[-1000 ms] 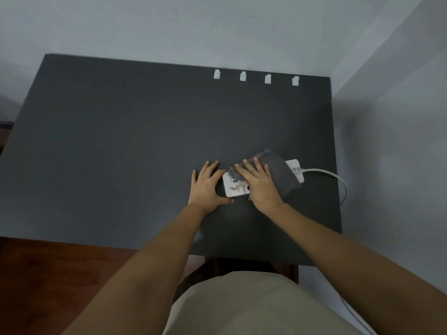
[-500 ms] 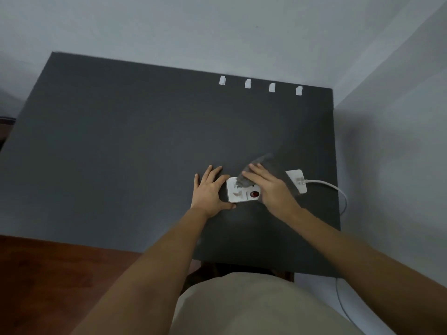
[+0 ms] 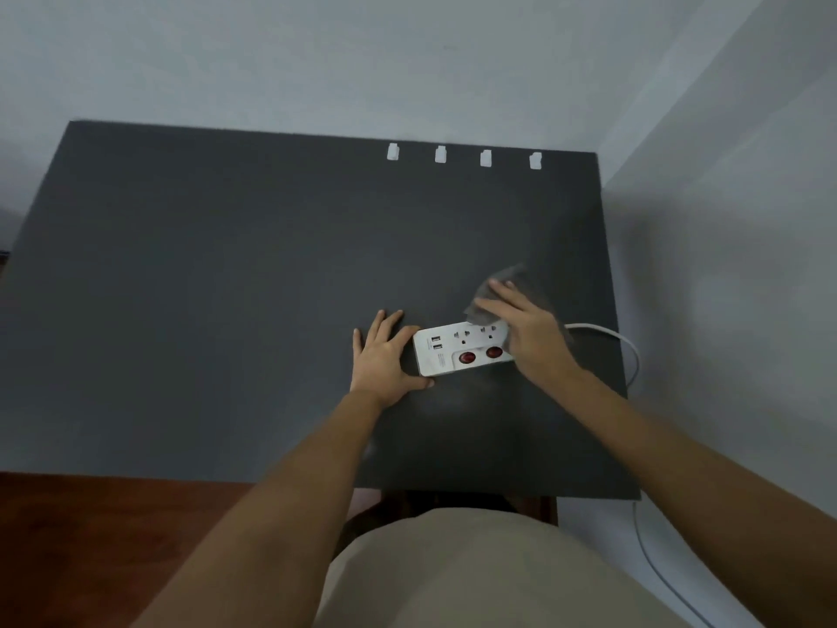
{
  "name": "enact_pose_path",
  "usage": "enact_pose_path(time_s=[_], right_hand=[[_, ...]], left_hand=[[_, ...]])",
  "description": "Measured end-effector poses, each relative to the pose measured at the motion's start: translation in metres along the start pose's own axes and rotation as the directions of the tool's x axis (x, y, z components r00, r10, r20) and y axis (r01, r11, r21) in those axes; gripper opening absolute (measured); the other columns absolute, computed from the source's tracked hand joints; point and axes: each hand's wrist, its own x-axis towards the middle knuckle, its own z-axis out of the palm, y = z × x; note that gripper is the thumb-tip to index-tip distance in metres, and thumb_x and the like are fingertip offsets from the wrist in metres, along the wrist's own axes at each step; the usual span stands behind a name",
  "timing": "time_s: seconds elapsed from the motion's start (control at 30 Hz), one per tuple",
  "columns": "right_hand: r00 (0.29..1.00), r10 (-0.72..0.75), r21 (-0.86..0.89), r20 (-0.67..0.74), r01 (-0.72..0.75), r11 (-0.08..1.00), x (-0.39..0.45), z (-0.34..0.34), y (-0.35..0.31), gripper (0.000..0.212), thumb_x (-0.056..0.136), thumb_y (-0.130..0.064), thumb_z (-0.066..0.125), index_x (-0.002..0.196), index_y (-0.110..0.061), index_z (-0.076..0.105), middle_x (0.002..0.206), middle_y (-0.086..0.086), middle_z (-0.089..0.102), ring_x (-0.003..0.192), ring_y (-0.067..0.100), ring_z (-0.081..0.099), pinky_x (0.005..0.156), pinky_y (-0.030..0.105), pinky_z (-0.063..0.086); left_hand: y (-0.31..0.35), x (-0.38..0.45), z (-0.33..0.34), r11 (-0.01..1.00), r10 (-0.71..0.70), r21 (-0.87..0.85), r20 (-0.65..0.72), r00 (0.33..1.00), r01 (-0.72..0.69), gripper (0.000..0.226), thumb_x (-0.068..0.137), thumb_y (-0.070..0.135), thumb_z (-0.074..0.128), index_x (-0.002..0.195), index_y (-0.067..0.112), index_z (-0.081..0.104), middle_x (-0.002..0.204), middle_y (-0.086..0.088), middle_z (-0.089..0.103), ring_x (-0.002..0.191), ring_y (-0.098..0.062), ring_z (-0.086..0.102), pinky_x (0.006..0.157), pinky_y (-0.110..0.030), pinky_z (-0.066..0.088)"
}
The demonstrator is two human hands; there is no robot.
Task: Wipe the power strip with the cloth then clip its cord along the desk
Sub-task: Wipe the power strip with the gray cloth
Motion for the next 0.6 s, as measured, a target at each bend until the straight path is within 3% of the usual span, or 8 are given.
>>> enact_pose_path(time_s=[0.13,0.3,0.37,0.47,0.53,0.6], right_hand=[[0.968,-0.088,-0.058,0.236,0.105,0.993,-0.012,0.044,-0.006,0.073,0.076,0.021,0.039,0.138,-0.019,0.044,0.154,0.007,0.030,0.145,0.025,0.016,0.118,0.032,0.005],[0.937,-0.103,-0.112,0.333,0.148,0.983,-0.060,-0.010,0.070,0.075,0.076,0.021,0.044,0.135,-0.025,0.045,0.150,-0.003,0.033,0.145,0.019,0.019,0.120,0.035,0.010],[0.960,-0.012,-0.172,0.279,0.062,0.983,-0.066,-0.034,0.083,0.070,0.077,0.019,0.048,0.132,-0.024,0.050,0.148,0.002,0.040,0.142,0.024,0.028,0.119,0.036,0.015],[0.993,0.106,-0.185,0.049,-0.095,0.978,-0.040,-0.038,0.062,0.063,0.075,0.016,0.050,0.130,-0.016,0.054,0.144,0.009,0.047,0.139,0.025,0.035,0.117,0.034,0.022],[0.999,0.041,-0.107,0.030,-0.038,0.994,-0.026,-0.011,0.030,0.062,0.075,0.016,0.044,0.128,-0.012,0.056,0.144,0.012,0.046,0.139,0.026,0.032,0.117,0.031,0.018],[0.986,-0.067,-0.086,0.154,0.081,0.993,-0.029,0.025,0.009,0.060,0.077,0.015,0.041,0.130,-0.011,0.054,0.147,0.013,0.041,0.141,0.030,0.026,0.117,0.032,0.013]], left_hand=[[-0.002,-0.003,-0.001,0.999,0.003,0.049,0.001,1.000,-0.003,0.087,0.062,0.053,0.079,0.139,0.034,0.042,0.159,0.002,0.024,0.150,-0.023,0.004,0.118,-0.060,0.003],[0.000,-0.003,0.001,0.999,0.011,0.038,0.005,1.000,-0.011,0.086,0.062,0.052,0.079,0.138,0.034,0.042,0.159,0.001,0.024,0.151,-0.023,0.003,0.118,-0.061,0.001],[0.000,-0.004,0.002,1.000,0.010,0.022,0.003,1.000,-0.010,0.086,0.062,0.051,0.080,0.138,0.034,0.043,0.159,0.001,0.024,0.151,-0.023,0.002,0.117,-0.061,0.000],[0.002,-0.002,0.001,1.000,0.005,0.012,-0.004,1.000,-0.005,0.085,0.062,0.050,0.080,0.137,0.034,0.043,0.159,0.000,0.024,0.151,-0.023,0.001,0.117,-0.061,-0.001],[0.002,-0.002,0.001,1.000,0.004,0.007,-0.006,1.000,-0.004,0.085,0.062,0.050,0.081,0.137,0.034,0.044,0.159,0.000,0.024,0.151,-0.023,0.002,0.117,-0.062,0.000],[0.002,-0.002,0.000,1.000,-0.002,0.013,-0.004,1.000,0.002,0.085,0.061,0.049,0.081,0.136,0.034,0.044,0.159,0.001,0.024,0.151,-0.023,0.002,0.117,-0.062,0.001]])
